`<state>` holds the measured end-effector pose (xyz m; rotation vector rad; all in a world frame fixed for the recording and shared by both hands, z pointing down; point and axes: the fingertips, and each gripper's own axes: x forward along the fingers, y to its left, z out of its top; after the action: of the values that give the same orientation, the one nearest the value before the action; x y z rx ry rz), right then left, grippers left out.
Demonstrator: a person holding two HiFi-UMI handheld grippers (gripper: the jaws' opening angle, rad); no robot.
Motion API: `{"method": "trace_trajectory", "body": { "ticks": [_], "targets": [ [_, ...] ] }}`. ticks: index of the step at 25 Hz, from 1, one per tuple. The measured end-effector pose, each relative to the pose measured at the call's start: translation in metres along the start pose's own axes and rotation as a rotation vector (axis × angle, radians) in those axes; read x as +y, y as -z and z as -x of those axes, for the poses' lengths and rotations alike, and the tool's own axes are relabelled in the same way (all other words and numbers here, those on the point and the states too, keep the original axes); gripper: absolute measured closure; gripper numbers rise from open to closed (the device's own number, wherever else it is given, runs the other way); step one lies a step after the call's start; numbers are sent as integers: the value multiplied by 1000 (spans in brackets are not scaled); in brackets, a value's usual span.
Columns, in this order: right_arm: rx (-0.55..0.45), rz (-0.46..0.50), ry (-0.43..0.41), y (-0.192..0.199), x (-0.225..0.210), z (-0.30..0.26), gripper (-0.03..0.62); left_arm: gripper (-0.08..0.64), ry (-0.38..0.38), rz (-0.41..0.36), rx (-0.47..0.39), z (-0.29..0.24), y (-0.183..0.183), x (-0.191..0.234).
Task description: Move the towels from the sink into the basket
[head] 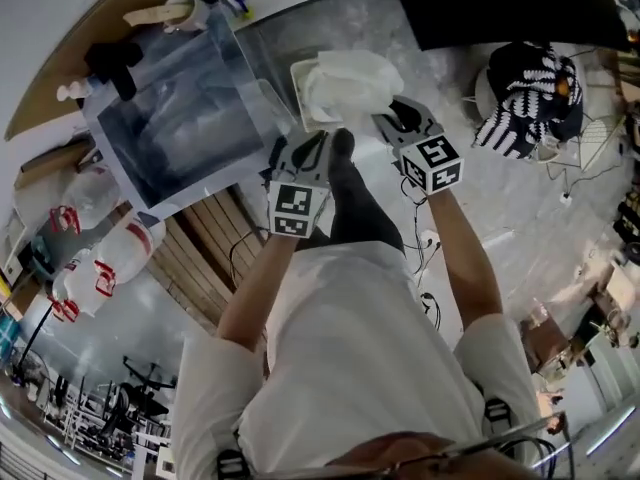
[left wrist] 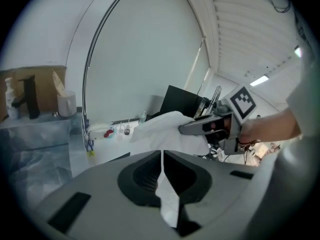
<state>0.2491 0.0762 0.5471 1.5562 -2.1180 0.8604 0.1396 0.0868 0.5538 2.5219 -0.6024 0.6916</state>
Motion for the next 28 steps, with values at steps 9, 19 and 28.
{"method": "trace_trajectory", "body": {
  "ticks": [9,19,28],
  "targets": [
    [139,-36,-38,124,-27,-113,485,542,-39,120,74,-73,131,11],
    [302,-71,-43,294,-60,-245,479,543,-46,164,176,-153,280,29],
    [414,-55,-3,419,-95,-339,448,543,-78,225,240,-201,386,54]
  ]
}}
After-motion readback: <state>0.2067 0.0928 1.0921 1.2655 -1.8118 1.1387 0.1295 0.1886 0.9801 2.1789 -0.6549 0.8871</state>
